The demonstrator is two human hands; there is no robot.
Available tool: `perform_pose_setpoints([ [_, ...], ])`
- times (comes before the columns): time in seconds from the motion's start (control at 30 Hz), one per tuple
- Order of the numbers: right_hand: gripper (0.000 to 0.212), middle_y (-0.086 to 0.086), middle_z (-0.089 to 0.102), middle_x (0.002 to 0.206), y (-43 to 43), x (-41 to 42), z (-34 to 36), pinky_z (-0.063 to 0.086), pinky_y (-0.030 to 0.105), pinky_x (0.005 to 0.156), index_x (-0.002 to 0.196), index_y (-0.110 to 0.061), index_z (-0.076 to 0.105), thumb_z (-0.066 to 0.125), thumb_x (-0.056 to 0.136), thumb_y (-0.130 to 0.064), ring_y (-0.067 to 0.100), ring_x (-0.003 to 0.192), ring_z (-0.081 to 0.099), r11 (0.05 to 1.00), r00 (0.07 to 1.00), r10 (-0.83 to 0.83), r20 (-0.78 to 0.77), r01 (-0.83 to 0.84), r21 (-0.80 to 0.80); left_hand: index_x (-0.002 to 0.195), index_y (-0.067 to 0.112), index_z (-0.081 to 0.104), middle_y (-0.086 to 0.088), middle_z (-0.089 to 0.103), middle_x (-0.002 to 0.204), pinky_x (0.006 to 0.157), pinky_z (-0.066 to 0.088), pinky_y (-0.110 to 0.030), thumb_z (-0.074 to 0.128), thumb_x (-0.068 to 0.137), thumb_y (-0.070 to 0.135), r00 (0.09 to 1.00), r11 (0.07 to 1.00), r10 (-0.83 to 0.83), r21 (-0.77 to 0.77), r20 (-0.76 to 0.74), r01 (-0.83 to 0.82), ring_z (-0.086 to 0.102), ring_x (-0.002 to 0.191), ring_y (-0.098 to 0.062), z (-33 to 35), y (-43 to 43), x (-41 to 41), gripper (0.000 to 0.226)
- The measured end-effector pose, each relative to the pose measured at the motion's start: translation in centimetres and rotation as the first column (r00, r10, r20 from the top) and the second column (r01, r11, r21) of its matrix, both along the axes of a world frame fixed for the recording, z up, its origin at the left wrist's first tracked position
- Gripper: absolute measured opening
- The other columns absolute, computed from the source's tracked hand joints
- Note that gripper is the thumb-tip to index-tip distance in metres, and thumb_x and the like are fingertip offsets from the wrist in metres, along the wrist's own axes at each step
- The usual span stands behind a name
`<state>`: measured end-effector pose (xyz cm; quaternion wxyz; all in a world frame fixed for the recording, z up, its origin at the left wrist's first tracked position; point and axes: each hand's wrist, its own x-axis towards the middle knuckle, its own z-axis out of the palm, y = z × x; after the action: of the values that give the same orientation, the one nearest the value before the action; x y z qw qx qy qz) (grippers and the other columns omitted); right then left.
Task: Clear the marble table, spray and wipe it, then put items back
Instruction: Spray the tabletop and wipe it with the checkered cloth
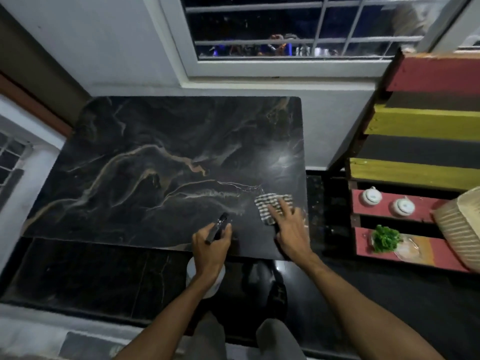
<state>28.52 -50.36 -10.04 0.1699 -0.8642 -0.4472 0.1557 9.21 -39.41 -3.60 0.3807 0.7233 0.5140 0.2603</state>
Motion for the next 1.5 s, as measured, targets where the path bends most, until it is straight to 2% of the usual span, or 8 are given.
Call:
perform_pose_setpoints([
  [0.13, 0.077, 0.015, 0.021, 0.161, 6.3, -0.3, 0.5, 0.041, 0.047, 0.104, 0.146, -0.018, 0.046, 0.053, 0.073, 0.006, 0.040, 0.119, 0.034, 0.957, 0.953, -0.283, -0.110, 0.288, 0.034, 0.063, 0.019, 0.062, 0.006, 0.063, 0.060, 0.070, 0.051, -0.032, 0.076, 0.089, 0.029, 0.987, 0.986, 0.159, -0.056, -0.018, -0.160, 0.064, 0.066, -0.018, 0.0, 2.7, -3.0, 0.031],
  [0.27, 0.074, 0.013, 0.027, 0.160, 11.5, -6.3, 0.1, 0.043, 0.046, 0.106, 0.143, -0.021, 0.049, 0.057, 0.074, 0.003, 0.040, 0.124, 0.036, 0.981, 0.982, 0.190, -0.021, -0.189, 0.054, 0.056, 0.008, 0.058, 0.000, 0.055, 0.049, 0.055, 0.046, -0.034, 0.074, 0.092, 0.023, 0.969, 0.969, 0.246, -0.012, 0.002, -0.246, 0.054, 0.049, -0.018, 0.5, 5.2, -6.6, 0.042],
  [0.43, 0.075, 0.020, 0.026, 0.158, 17.2, -9.9, 0.3, 0.038, 0.051, 0.108, 0.141, -0.014, 0.049, 0.055, 0.068, 0.002, 0.047, 0.124, 0.035, 0.996, 0.994, -0.086, -0.062, 0.087, 0.023, 0.067, 0.013, 0.068, 0.008, 0.068, 0.064, 0.067, 0.051, -0.025, 0.080, 0.088, 0.020, 0.933, 0.936, 0.352, -0.022, 0.080, -0.351, 0.067, 0.065, -0.006, 0.2, 9.0, -13.3, 0.024],
  [0.67, 0.079, 0.010, 0.026, 0.161, 21.6, -25.0, -0.3, 0.045, 0.042, 0.100, 0.145, -0.019, 0.046, 0.054, 0.069, 0.002, 0.033, 0.110, 0.041, 0.829, 0.828, 0.558, -0.048, -0.554, 0.081, 0.066, 0.008, 0.069, 0.001, 0.063, 0.057, 0.056, 0.044, -0.021, 0.076, 0.091, 0.021, 0.914, 0.914, 0.405, 0.032, 0.003, -0.405, 0.061, 0.055, -0.011, -1.9, 14.0, -22.2, 0.029],
  [1.1, 0.082, 0.019, 0.025, 0.159, 31.3, -32.3, 0.5, 0.044, 0.048, 0.101, 0.146, -0.012, 0.044, 0.055, 0.066, 0.005, 0.040, 0.115, 0.038, 0.960, 0.959, 0.279, -0.043, -0.279, 0.012, 0.060, 0.011, 0.054, -0.001, 0.052, 0.052, 0.056, 0.040, -0.022, 0.078, 0.087, 0.019, 0.837, 0.837, 0.546, -0.040, 0.031, -0.545, 0.054, 0.052, -0.017, -2.2, 21.2, -31.3, 0.038],
  [1.27, 0.075, 0.018, 0.033, 0.156, 34.8, -36.5, -0.1, 0.047, 0.048, 0.098, 0.144, -0.014, 0.048, 0.062, 0.071, 0.000, 0.039, 0.114, 0.042, 0.687, 0.688, 0.722, 0.075, -0.725, 0.041, 0.057, 0.012, 0.058, 0.001, 0.052, 0.049, 0.051, 0.035, -0.027, 0.075, 0.089, 0.017, 0.819, 0.819, 0.574, -0.015, 0.010, -0.573, 0.052, 0.047, -0.017, -2.5, 24.0, -33.9, 0.037],
  [1.4, 0.080, 0.018, 0.023, 0.159, 40.3, -36.3, 0.0, 0.042, 0.049, 0.104, 0.146, -0.017, 0.044, 0.058, 0.070, 0.003, 0.040, 0.117, 0.036, 0.916, 0.916, 0.402, -0.007, -0.402, 0.006, 0.054, 0.012, 0.052, 0.000, 0.050, 0.047, 0.050, 0.042, -0.032, 0.078, 0.086, 0.017, 0.776, 0.777, 0.629, -0.036, 0.049, -0.628, 0.052, 0.046, -0.021, -2.4, 26.4, -36.4, 0.041],
  [1.5, 0.080, 0.020, 0.024, 0.159, 41.6, -41.0, 0.0, 0.042, 0.049, 0.104, 0.149, -0.015, 0.040, 0.060, 0.072, -0.001, 0.041, 0.117, 0.038, 0.694, 0.693, 0.719, 0.052, -0.720, 0.004, 0.059, 0.014, 0.057, 0.002, 0.057, 0.052, 0.054, 0.049, -0.035, 0.081, 0.083, 0.018, 0.734, 0.737, 0.676, -0.052, 0.058, -0.674, 0.057, 0.050, -0.017, -2.3, 28.0, -38.1, 0.034],
])
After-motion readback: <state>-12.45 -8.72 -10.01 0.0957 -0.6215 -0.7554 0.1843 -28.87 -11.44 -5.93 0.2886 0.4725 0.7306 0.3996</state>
